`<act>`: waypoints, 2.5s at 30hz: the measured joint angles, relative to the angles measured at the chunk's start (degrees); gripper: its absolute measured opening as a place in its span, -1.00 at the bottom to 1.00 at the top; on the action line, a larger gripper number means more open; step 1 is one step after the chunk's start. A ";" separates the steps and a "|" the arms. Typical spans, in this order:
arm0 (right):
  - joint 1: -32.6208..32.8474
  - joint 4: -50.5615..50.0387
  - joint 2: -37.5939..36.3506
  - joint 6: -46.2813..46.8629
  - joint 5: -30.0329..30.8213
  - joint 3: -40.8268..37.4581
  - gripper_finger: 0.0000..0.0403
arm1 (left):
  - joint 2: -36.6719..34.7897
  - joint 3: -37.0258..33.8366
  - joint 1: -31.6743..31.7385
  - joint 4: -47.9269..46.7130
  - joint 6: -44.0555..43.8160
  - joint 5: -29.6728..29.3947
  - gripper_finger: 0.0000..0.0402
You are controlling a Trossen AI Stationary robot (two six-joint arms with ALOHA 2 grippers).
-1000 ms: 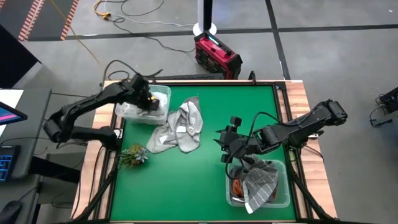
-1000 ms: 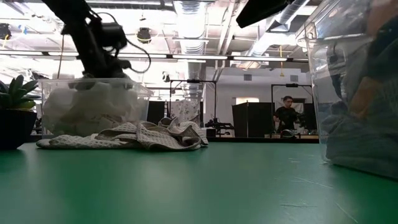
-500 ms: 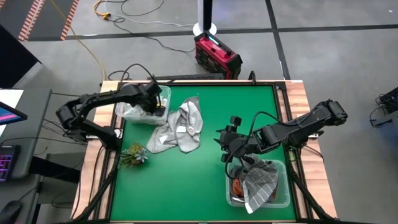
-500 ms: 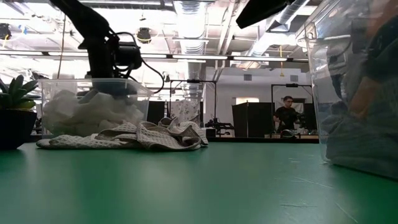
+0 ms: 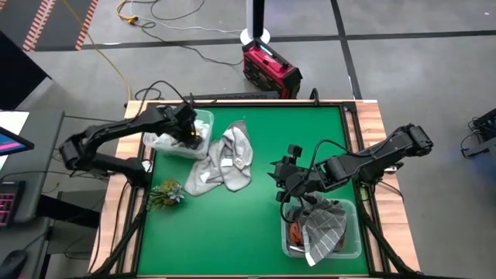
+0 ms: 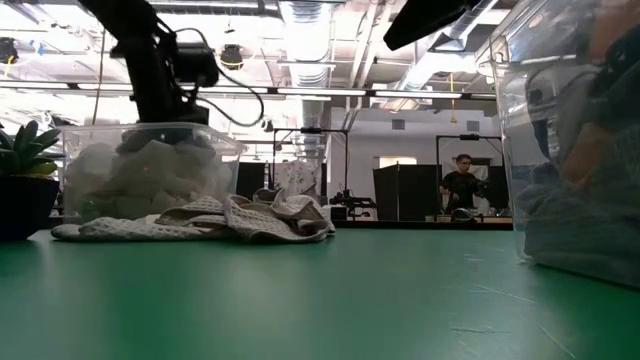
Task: Sort towels by color in basket
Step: Put the light gray towel into the top transparent bin
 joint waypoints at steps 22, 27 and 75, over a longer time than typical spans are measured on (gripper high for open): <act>-0.20 0.47 0.00 -1.12 0.04 0.00 -0.11 | -17.56 10.58 -0.04 -4.40 3.25 4.98 0.19; -0.20 0.62 0.00 -1.63 0.07 0.00 -0.11 | -17.97 14.06 -0.04 -1.72 2.66 4.33 0.19; 3.92 -26.22 -3.34 16.26 11.16 0.02 -0.11 | 4.03 14.54 -28.23 16.06 15.09 -1.14 0.19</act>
